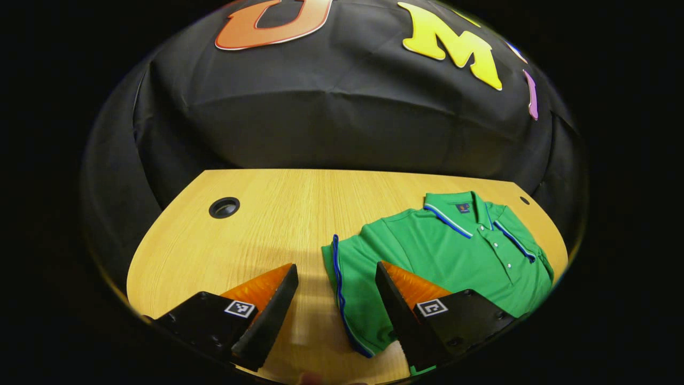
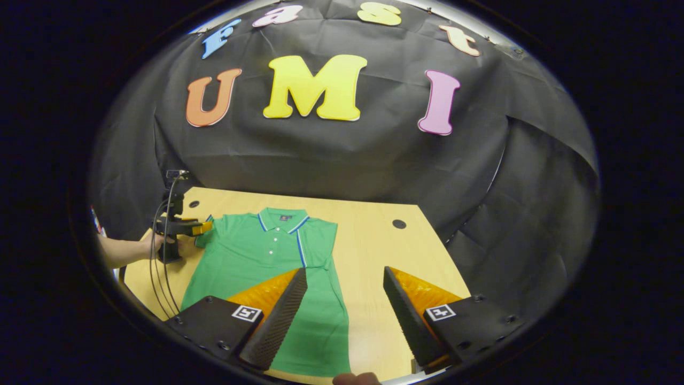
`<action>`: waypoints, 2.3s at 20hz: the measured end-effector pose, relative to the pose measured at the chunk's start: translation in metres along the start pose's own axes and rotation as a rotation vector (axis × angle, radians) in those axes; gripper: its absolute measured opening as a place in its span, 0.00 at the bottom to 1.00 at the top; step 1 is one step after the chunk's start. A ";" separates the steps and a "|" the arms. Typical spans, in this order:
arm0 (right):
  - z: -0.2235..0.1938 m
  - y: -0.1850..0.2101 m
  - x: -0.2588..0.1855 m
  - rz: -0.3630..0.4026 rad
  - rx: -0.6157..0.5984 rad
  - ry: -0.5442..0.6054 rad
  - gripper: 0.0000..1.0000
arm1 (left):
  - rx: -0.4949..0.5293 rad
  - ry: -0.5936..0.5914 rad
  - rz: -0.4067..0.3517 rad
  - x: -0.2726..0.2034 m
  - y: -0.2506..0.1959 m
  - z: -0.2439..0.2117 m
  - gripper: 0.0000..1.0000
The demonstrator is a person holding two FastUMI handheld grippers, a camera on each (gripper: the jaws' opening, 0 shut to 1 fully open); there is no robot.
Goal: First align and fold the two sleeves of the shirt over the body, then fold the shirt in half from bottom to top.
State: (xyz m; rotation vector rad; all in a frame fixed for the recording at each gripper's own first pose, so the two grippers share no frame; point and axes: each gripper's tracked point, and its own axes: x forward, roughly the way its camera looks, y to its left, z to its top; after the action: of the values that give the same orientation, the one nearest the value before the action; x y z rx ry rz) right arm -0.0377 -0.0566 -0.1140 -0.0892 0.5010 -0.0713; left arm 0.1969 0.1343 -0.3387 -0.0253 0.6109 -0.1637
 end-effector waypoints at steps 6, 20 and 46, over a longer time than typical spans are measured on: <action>-0.006 -0.002 0.009 -0.004 0.014 0.024 0.95 | 0.022 0.019 0.006 0.006 0.002 -0.005 0.67; -0.019 -0.024 0.016 -0.029 0.073 0.039 0.97 | 0.146 -0.004 0.069 -0.003 -0.007 0.027 0.04; -0.054 -0.104 -0.031 -0.154 0.178 -0.004 0.95 | 0.262 -0.007 -0.111 -0.018 -0.207 0.043 0.89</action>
State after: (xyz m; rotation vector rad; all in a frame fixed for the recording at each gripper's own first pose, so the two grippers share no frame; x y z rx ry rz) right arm -0.0958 -0.1612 -0.1357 0.0469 0.4810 -0.2655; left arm 0.1769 -0.0680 -0.2783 0.1943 0.5775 -0.3499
